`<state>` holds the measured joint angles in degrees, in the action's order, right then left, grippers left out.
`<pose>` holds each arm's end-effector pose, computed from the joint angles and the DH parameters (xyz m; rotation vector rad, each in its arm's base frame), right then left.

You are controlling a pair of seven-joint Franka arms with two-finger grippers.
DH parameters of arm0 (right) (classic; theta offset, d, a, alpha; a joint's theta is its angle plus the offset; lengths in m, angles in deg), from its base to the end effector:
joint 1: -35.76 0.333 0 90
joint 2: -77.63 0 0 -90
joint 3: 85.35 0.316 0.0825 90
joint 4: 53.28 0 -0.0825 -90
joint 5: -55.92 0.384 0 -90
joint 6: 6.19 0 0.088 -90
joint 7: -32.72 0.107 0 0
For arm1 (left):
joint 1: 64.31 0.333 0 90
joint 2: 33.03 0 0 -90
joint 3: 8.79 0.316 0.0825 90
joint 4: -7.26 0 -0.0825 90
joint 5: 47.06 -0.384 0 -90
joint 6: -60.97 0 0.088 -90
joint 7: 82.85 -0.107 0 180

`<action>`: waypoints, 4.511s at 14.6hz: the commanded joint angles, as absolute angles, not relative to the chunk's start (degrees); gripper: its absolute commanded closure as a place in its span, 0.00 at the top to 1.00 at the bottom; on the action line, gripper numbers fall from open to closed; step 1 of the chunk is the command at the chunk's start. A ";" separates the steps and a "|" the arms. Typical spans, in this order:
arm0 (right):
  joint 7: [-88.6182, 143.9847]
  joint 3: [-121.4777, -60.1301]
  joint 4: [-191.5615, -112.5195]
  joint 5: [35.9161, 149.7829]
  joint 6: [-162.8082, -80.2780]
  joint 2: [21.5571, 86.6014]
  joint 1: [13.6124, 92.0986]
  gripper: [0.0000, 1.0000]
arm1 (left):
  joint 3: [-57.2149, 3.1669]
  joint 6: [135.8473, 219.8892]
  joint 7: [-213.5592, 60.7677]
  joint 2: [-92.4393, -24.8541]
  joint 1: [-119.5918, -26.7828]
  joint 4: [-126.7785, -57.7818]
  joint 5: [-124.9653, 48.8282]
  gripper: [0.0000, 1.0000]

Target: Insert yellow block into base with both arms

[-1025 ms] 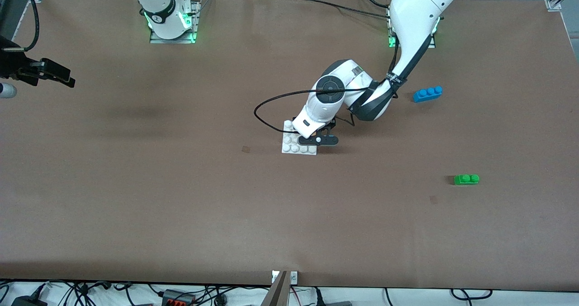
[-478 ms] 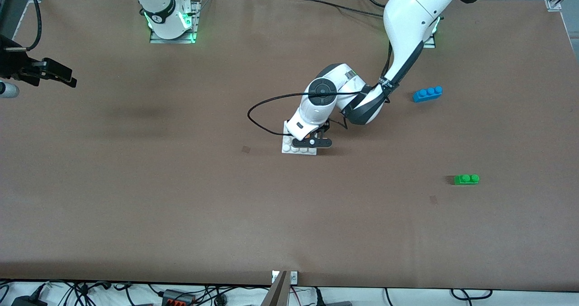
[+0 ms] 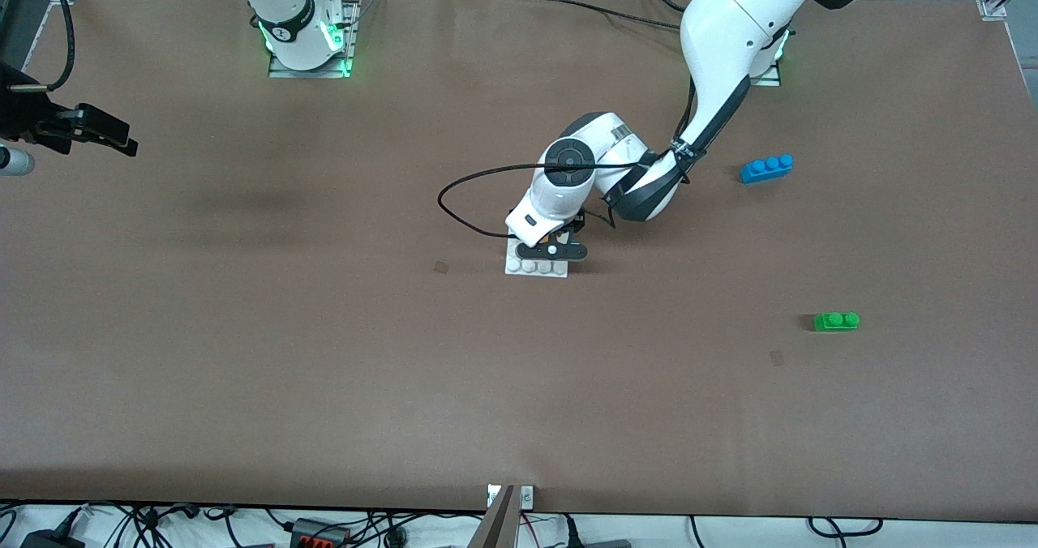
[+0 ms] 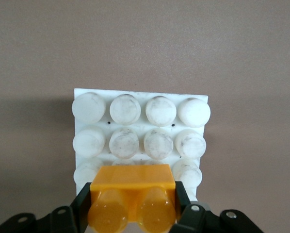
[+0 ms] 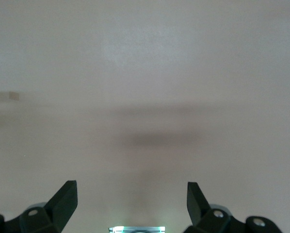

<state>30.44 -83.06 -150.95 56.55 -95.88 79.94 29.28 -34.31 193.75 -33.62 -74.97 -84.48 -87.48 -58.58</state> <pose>0.5354 -0.0377 0.5832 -3.1224 0.0530 0.1536 0.5060 -0.4610 0.2162 3.0320 0.0407 -0.1513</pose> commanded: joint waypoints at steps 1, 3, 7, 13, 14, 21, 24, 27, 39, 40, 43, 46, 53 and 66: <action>31.22 -82.81 -149.96 57.50 -94.69 79.83 29.25 1.00 | -34.80 193.07 -32.22 -75.83 -84.79 -86.26 -61.04 0.48; 31.22 -82.81 -149.96 57.50 -94.69 79.83 29.25 1.00 | -34.80 193.07 -32.22 -75.83 -84.79 -86.35 -61.74 0.48; 31.13 -82.81 -149.96 57.50 -94.69 79.83 29.17 1.00 | -34.80 193.07 -32.13 -76.26 -84.79 -86.44 -61.83 0.49; 31.22 -82.81 -150.05 57.50 -94.60 79.92 29.25 1.00 | -34.80 194.12 -31.96 -76.88 -84.79 -86.43 -63.32 0.49; 31.22 -82.81 -150.05 57.50 -94.69 79.92 29.25 1.00 | -34.80 194.21 -31.96 -76.88 -84.79 -86.52 -63.32 0.49; 31.22 -82.81 -150.05 57.58 -94.69 79.92 29.25 1.00 | -34.80 193.95 -31.78 -76.36 -84.53 -87.31 -63.32 0.62; 31.22 -82.81 -149.96 57.50 -94.69 79.92 29.25 1.00 | -35.24 193.60 -29.85 -76.18 -84.35 -87.23 -63.32 1.00; 31.22 -82.72 -150.05 57.50 -94.69 79.92 29.34 1.00 | -36.82 189.39 -30.37 -74.78 -83.04 -86.44 -63.32 1.00; 31.22 -82.72 -149.96 57.50 -94.69 79.92 29.69 1.00 | -37.97 181.22 -38.63 -67.84 -75.92 -86.43 -63.06 1.00; 31.22 -82.72 -149.96 57.50 -94.69 79.92 29.78 1.00 | -37.79 180.25 -38.72 -67.13 -75.65 -86.43 -63.06 1.00; 31.22 -82.72 -149.96 57.50 -94.69 79.92 30.04 1.00 | -37.70 178.32 -44.40 -65.47 -72.67 -86.44 -62.80 1.00; 31.22 -82.80 -149.96 57.50 -94.69 79.92 29.96 1.00 | -34.55 173.31 -53.10 -62.48 -71.79 -86.35 -62.27 1.00; 31.22 -82.72 -149.96 57.50 -94.69 79.92 30.04 1.00 | -22.60 162.42 -70.72 -51.33 -70.82 -86.43 -52.78 1.00; 31.22 -82.72 -149.96 57.50 -94.69 79.92 30.13 1.00 | -5.71 146.75 -74.85 -39.27 -70.73 -80.55 -45.92 1.00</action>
